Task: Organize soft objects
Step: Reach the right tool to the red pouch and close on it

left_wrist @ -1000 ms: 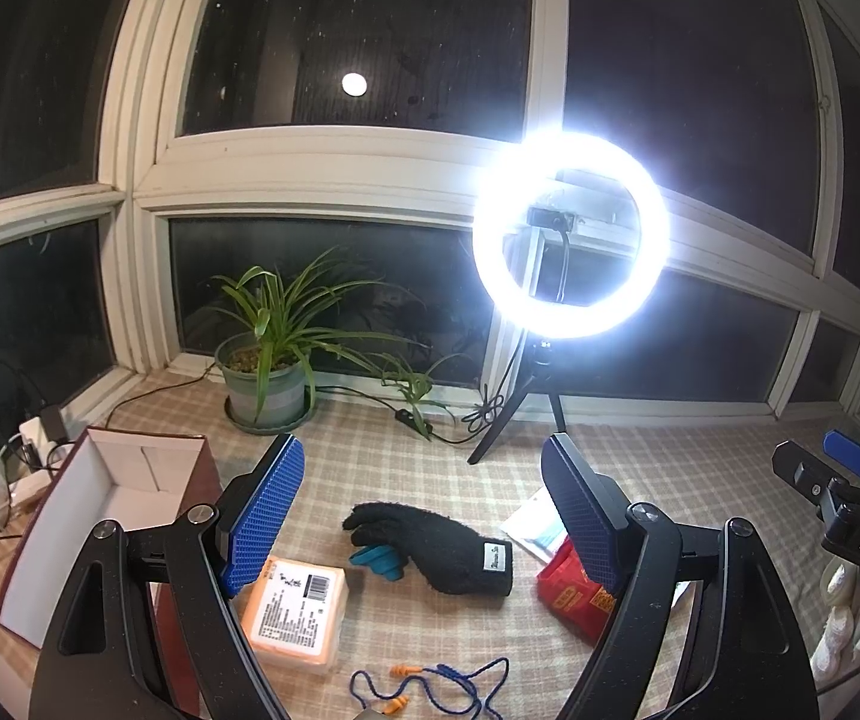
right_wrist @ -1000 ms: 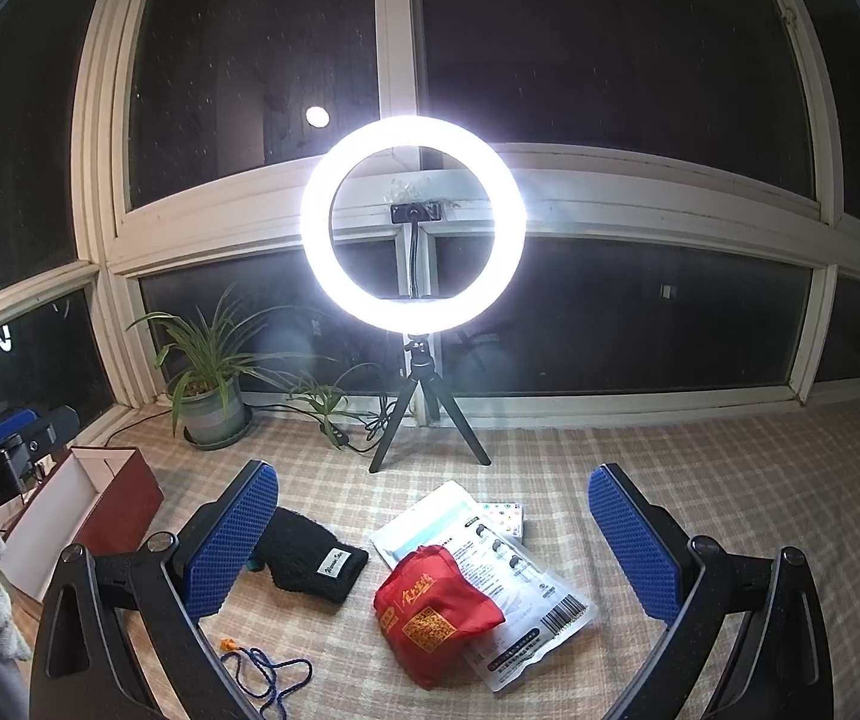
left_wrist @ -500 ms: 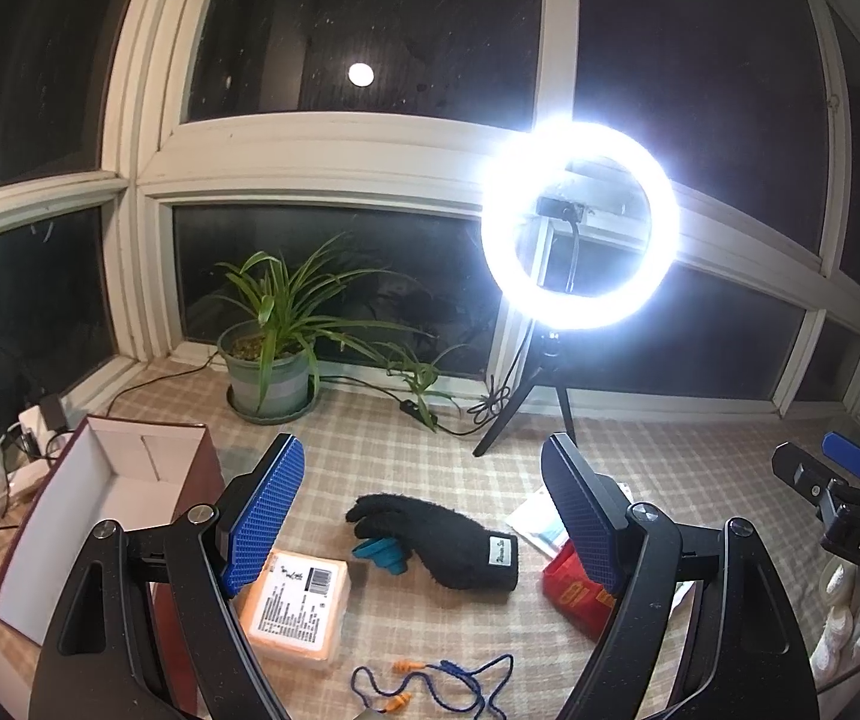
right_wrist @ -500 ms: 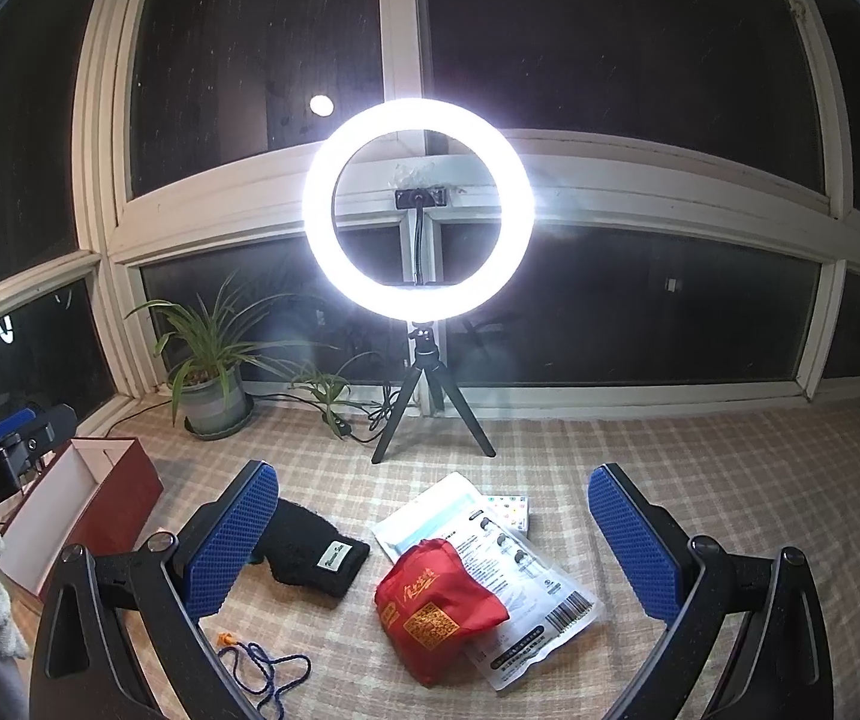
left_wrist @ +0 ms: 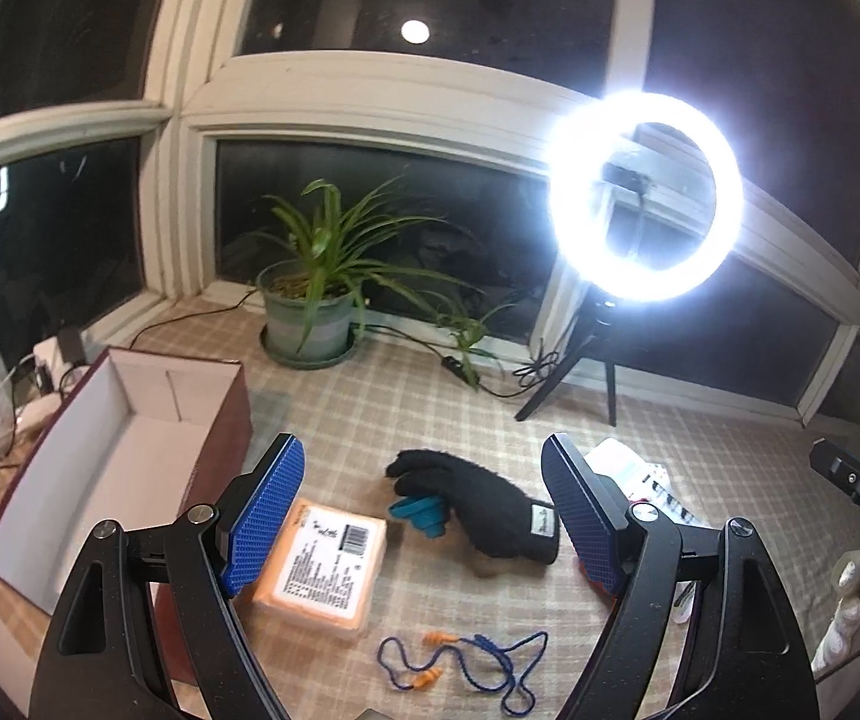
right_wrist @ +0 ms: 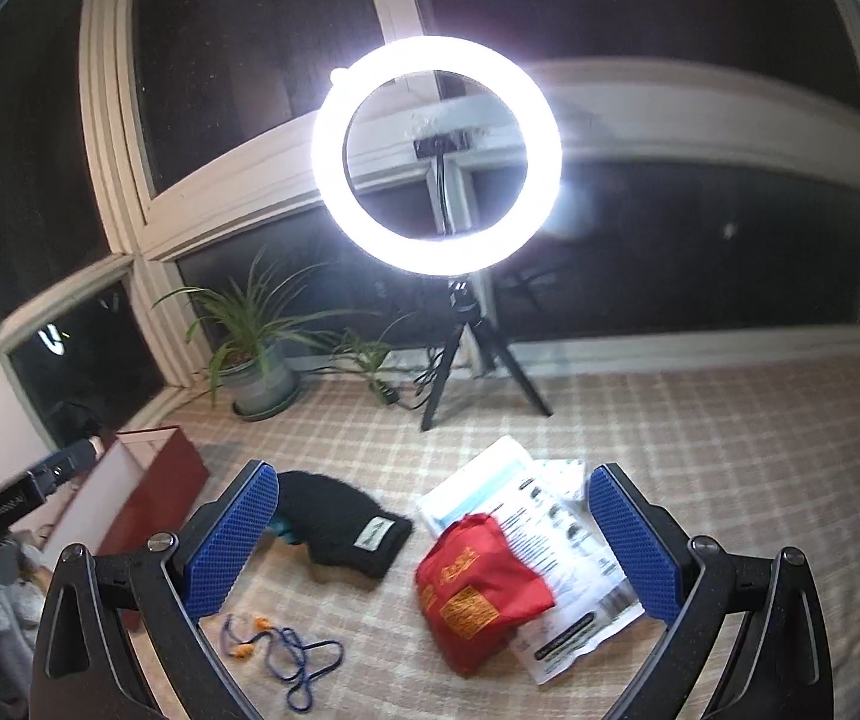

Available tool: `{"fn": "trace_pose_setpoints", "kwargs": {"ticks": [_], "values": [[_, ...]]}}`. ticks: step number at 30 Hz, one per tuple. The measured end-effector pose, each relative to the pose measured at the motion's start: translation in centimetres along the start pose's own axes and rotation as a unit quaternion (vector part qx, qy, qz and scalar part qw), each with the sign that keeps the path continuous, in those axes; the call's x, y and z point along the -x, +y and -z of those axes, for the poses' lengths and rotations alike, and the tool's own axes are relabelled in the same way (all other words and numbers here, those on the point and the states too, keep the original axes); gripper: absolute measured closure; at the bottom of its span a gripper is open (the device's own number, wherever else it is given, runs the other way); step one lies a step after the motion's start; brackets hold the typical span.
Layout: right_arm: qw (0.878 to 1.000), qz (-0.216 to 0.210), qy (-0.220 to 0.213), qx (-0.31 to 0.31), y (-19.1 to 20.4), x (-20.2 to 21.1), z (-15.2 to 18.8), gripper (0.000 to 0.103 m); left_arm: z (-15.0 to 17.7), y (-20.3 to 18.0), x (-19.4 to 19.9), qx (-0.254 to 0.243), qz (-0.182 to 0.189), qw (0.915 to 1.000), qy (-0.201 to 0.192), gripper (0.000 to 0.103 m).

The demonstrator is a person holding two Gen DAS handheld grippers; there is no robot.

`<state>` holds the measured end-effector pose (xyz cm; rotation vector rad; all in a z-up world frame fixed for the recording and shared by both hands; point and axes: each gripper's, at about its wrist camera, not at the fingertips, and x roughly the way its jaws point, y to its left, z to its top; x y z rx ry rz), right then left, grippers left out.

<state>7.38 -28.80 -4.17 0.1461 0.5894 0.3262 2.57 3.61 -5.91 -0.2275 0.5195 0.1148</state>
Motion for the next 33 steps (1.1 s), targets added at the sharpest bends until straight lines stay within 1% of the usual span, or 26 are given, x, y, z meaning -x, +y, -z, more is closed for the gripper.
{"fn": "trace_pose_setpoints", "kwargs": {"ticks": [4,6,8,10,11,12,13,16,18,20,22,24,27,33], "values": [[0.999,-0.021,0.022,-0.031,-2.3,-0.8,-0.2,0.001,0.1,1.1,-0.3,0.013,-0.007,0.9999,0.006,0.022],[0.998,-0.030,0.037,-0.042,-3.6,-1.4,-0.2,0.002,0.3,1.4,-0.8,0.022,-0.001,0.9996,0.015,0.022],[0.997,-0.034,0.054,-0.050,-4.7,-2.1,0.0,0.007,0.6,1.4,-1.3,0.029,0.011,0.9991,0.028,0.022],[0.994,-0.047,0.080,-0.060,-5.7,-3.2,0.3,0.016,1.1,0.8,-2.3,0.032,0.035,0.9978,0.047,0.022],[0.992,-0.051,0.094,-0.066,-6.2,-3.9,0.4,0.019,1.5,0.3,-3.0,0.032,0.051,0.9964,0.060,0.022],[0.990,-0.057,0.107,-0.072,-6.7,-4.4,0.6,0.024,1.9,-0.1,-3.6,0.031,0.063,0.9949,0.071,0.022],[0.988,-0.062,0.119,-0.075,-7.1,-5.0,0.9,0.028,2.4,-0.8,-4.5,0.031,0.083,0.9920,0.089,0.022],[0.983,-0.072,0.154,-0.074,-7.5,-6.8,1.6,0.028,3.9,-2.7,-7.0,0.032,0.130,0.9812,0.139,0.022],[0.980,-0.077,0.174,-0.062,-7.3,-8.0,2.1,0.029,5.1,-4.2,-8.6,0.032,0.154,0.9727,0.170,0.022],[0.977,-0.079,0.192,-0.045,-7.0,-9.1,2.5,0.032,6.3,-5.7,-10.0,0.027,0.174,0.9645,0.197,0.022],[0.974,-0.084,0.211,-0.029,-6.6,-10.2,3.0,0.039,7.5,-7.1,-11.1,0.024,0.186,0.9583,0.215,0.022],[0.970,-0.087,0.228,-0.016,-6.2,-11.5,3.4,0.042,8.5,-8.2,-12.1,0.020,0.200,0.9517,0.232,0.022],[0.964,-0.088,0.251,-0.002,-5.8,-13.3,3.8,0.042,9.5,-9.8,-13.3,0.015,0.219,0.9414,0.256,0.022],[0.954,-0.081,0.287,0.025,-5.4,-16.3,4.7,0.043,11.2,-11.4,-15.4,0.024,0.239,0.9271,0.288,0.022]]}}
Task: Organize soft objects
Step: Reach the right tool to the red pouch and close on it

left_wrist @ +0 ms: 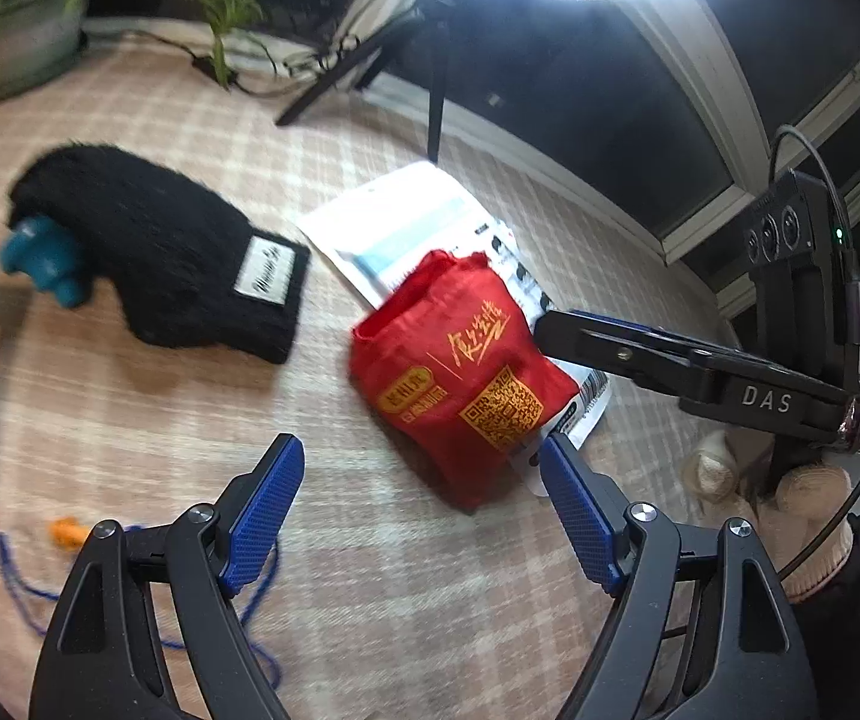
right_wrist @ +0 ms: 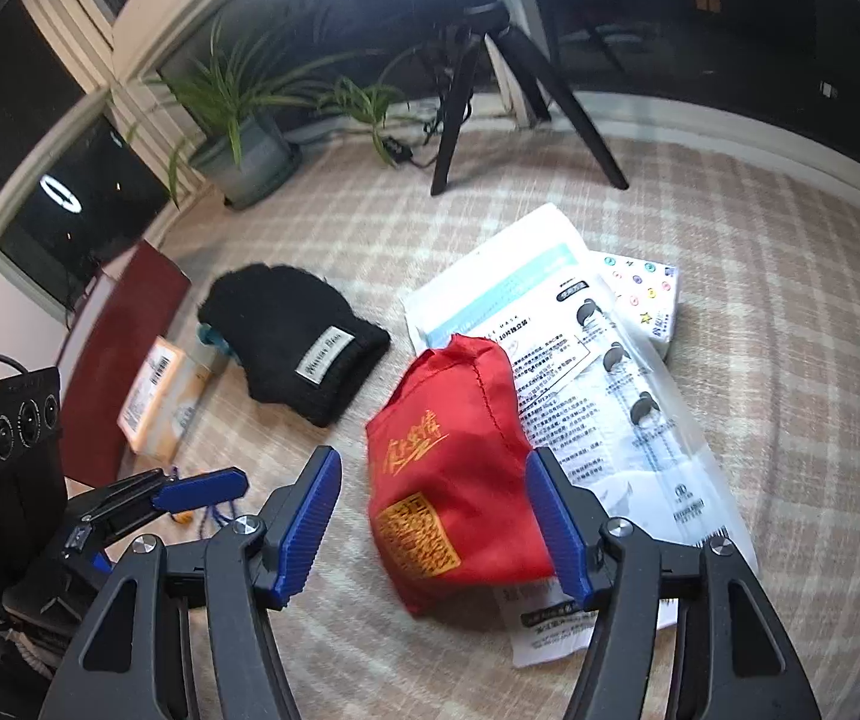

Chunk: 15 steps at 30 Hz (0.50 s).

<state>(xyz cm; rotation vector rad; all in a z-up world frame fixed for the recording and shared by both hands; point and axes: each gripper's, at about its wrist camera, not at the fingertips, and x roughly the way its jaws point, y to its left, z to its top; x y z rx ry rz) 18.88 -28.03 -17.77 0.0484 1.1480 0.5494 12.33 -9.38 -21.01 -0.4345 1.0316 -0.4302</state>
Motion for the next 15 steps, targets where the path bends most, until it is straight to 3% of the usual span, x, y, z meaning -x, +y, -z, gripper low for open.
{"fn": "trace_pose_setpoints", "kwargs": {"ticks": [5,15], "values": [[0.999,0.015,0.030,0.005,-0.9,-2.2,-0.5,0.059,-0.3,0.2,-2.3,0.006,0.002,0.9998,0.019,0.022],[0.999,-0.015,0.051,-0.012,-2.6,-4.0,-1.1,0.060,-1.0,0.3,-5.4,0.019,0.016,0.9986,0.048,0.022]]}}
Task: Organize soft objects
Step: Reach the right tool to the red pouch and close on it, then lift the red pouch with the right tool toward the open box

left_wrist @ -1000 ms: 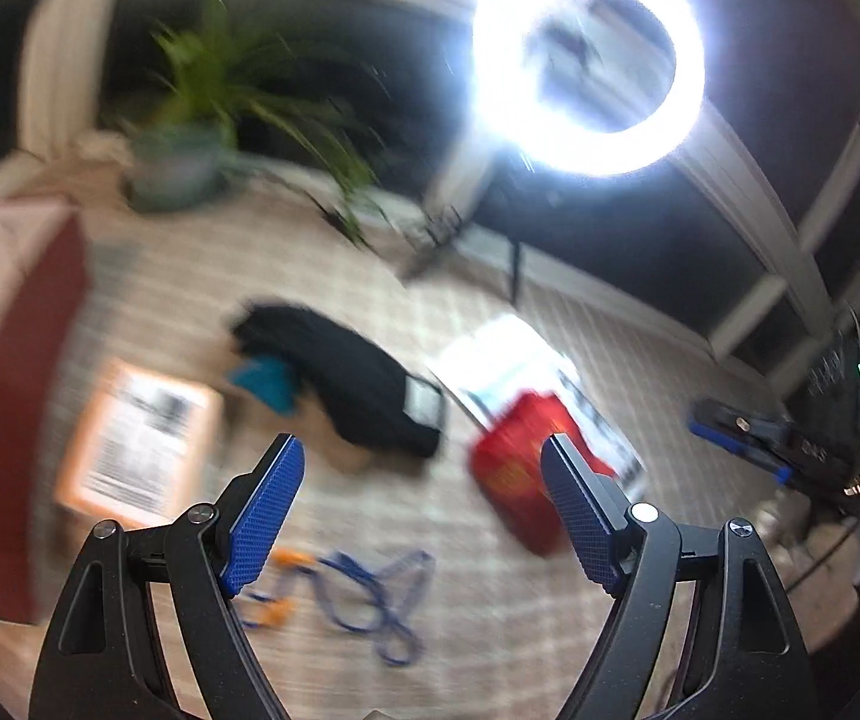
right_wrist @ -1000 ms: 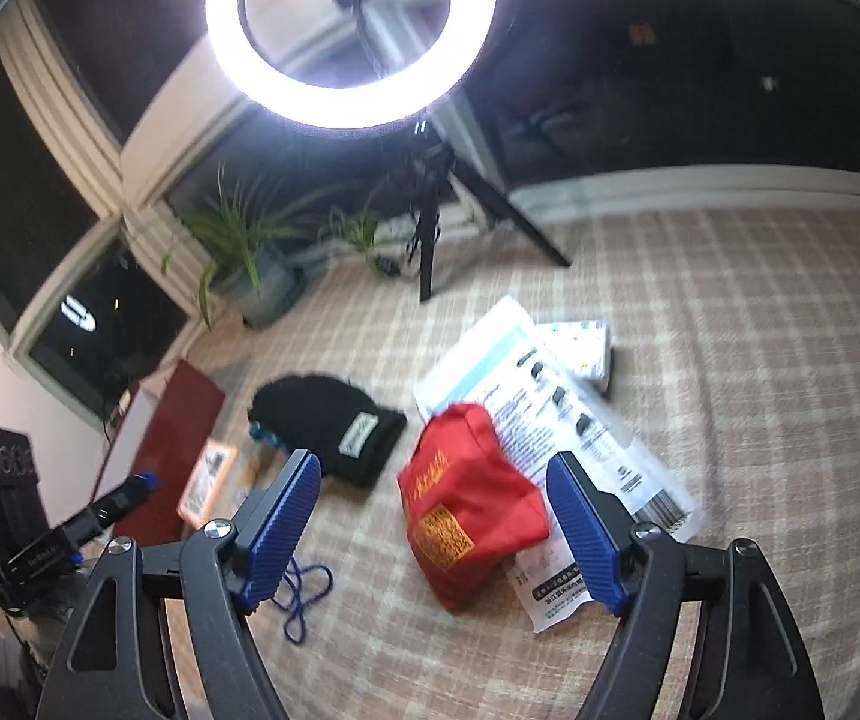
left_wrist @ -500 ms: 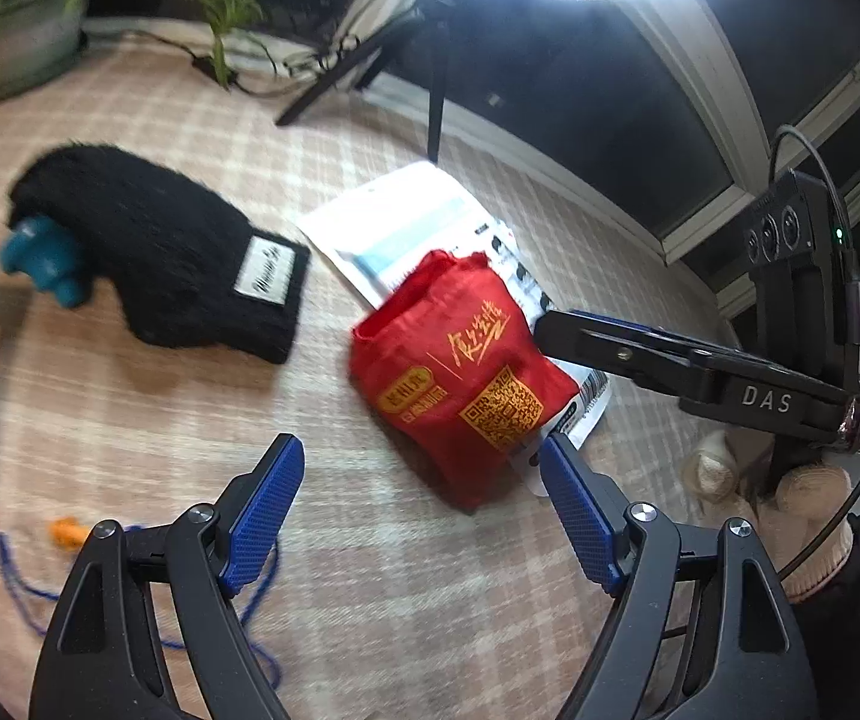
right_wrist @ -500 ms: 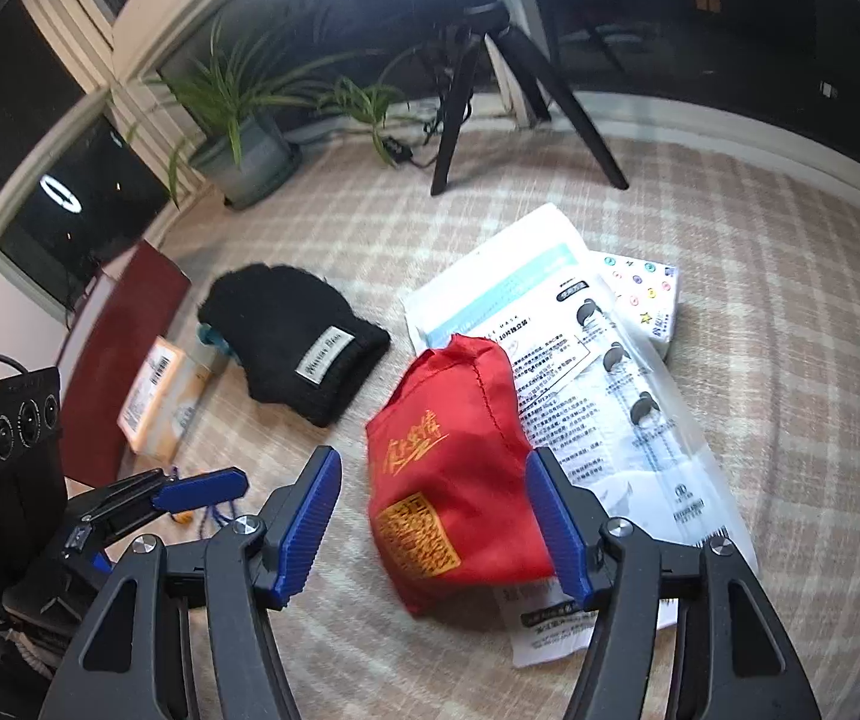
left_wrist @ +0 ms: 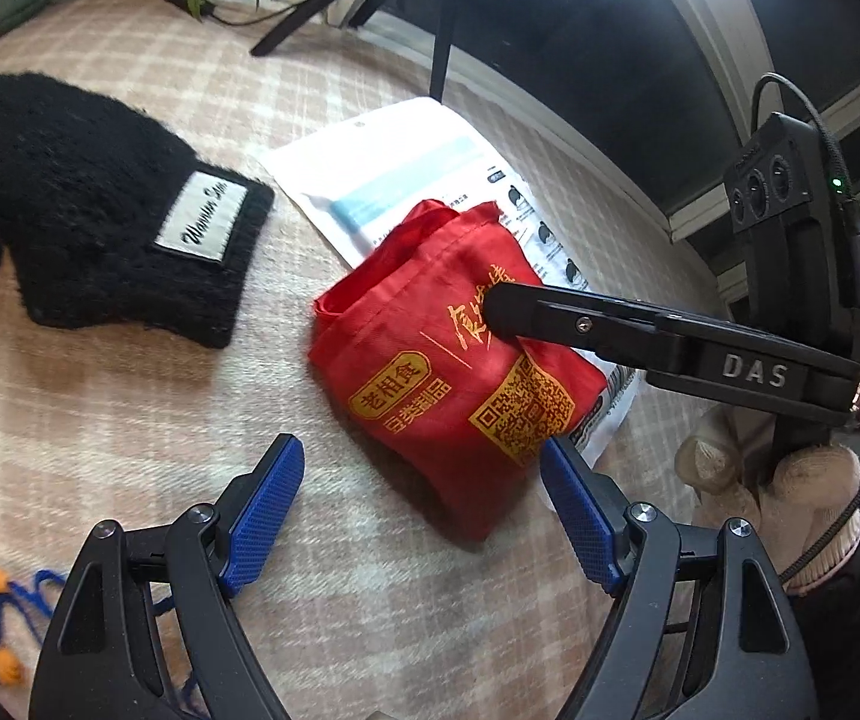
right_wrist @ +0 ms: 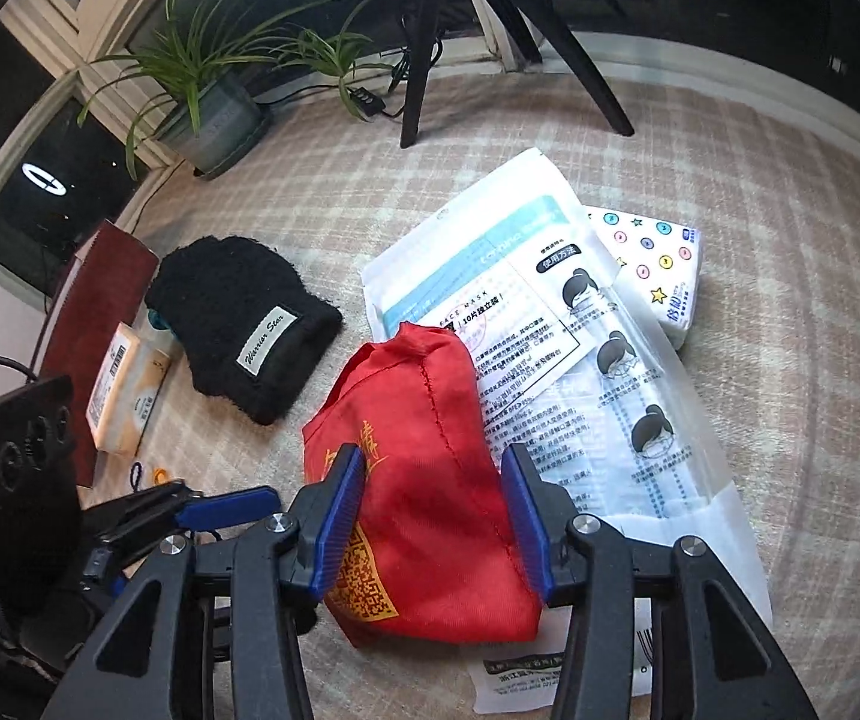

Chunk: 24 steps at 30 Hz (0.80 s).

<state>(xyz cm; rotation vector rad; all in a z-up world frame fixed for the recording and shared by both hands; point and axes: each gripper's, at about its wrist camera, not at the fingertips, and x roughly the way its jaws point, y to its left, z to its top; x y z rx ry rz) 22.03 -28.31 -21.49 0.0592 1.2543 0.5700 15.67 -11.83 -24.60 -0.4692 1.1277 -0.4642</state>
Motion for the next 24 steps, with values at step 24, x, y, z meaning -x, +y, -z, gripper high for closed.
{"fn": "trace_pose_setpoints", "kwargs": {"ticks": [24], "values": [[0.994,-0.067,0.006,-0.088,-1.3,0.4,1.0,0.064,-1.0,-0.4,0.5,0.001,-0.002,0.9996,-0.029,0.043]]}}
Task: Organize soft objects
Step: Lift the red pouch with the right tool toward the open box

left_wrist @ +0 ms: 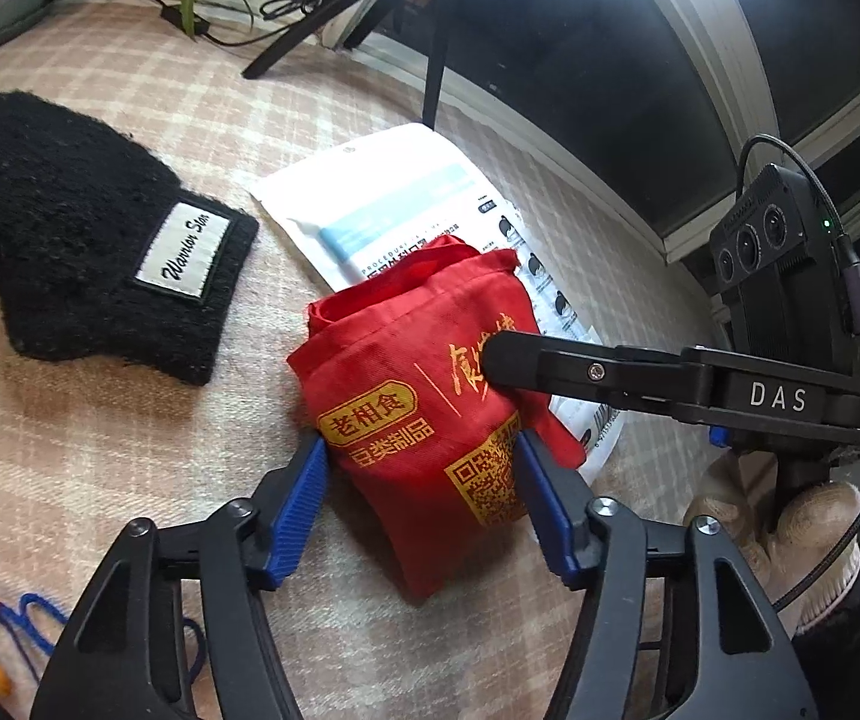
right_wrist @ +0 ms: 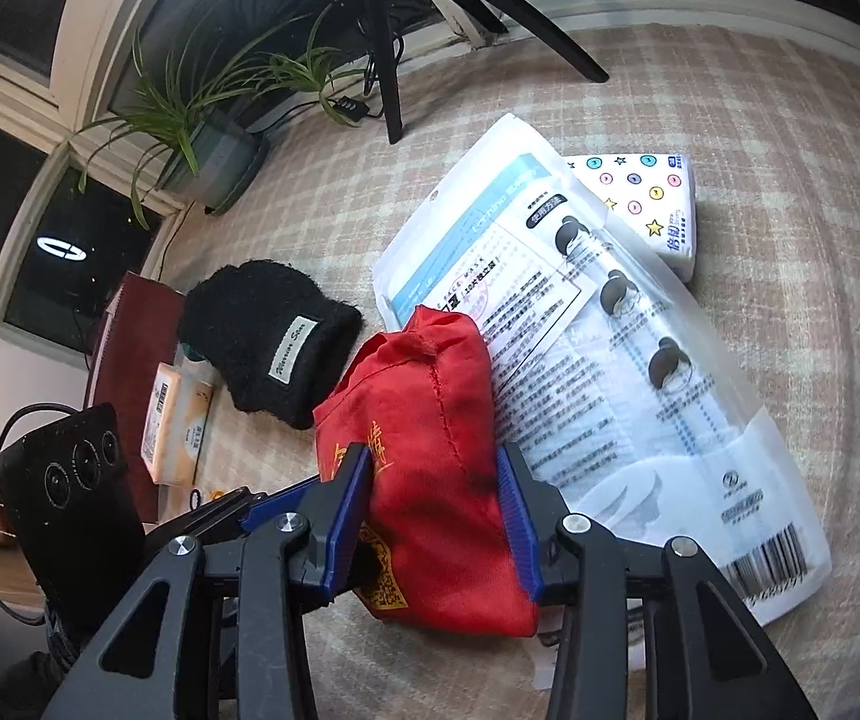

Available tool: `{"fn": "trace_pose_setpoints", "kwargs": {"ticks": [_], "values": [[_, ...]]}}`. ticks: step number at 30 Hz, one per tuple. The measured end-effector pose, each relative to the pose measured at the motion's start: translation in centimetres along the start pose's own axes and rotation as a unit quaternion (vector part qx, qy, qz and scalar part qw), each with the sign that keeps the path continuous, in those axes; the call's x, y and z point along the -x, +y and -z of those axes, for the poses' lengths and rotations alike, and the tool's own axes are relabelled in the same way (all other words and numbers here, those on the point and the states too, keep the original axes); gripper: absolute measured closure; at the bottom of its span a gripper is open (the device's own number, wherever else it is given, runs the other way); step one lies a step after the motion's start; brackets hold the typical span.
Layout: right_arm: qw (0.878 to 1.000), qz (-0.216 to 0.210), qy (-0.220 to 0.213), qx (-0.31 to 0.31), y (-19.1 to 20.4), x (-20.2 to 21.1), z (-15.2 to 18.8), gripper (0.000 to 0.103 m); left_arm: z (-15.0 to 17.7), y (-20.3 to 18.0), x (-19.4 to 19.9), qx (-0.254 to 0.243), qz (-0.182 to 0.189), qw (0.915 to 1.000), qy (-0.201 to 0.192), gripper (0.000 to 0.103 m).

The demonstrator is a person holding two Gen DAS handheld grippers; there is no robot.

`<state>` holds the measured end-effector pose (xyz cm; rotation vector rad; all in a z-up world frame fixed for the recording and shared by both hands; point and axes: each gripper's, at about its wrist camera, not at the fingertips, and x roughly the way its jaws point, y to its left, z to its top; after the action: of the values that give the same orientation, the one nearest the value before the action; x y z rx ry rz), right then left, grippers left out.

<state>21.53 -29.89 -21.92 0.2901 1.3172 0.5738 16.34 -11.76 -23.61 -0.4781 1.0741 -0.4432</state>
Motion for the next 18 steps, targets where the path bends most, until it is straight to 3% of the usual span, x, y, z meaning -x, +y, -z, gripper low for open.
{"fn": "trace_pose_setpoints", "kwargs": {"ticks": [9,18], "values": [[1.000,-0.006,-0.022,0.011,2.9,1.8,0.5,0.064,0.5,-0.5,3.5,-0.004,-0.008,0.9993,-0.037,0.045],[0.997,-0.018,-0.039,0.070,11.0,3.1,0.3,0.064,0.9,0.9,10.6,0.003,-0.023,0.9928,-0.118,0.045]]}}
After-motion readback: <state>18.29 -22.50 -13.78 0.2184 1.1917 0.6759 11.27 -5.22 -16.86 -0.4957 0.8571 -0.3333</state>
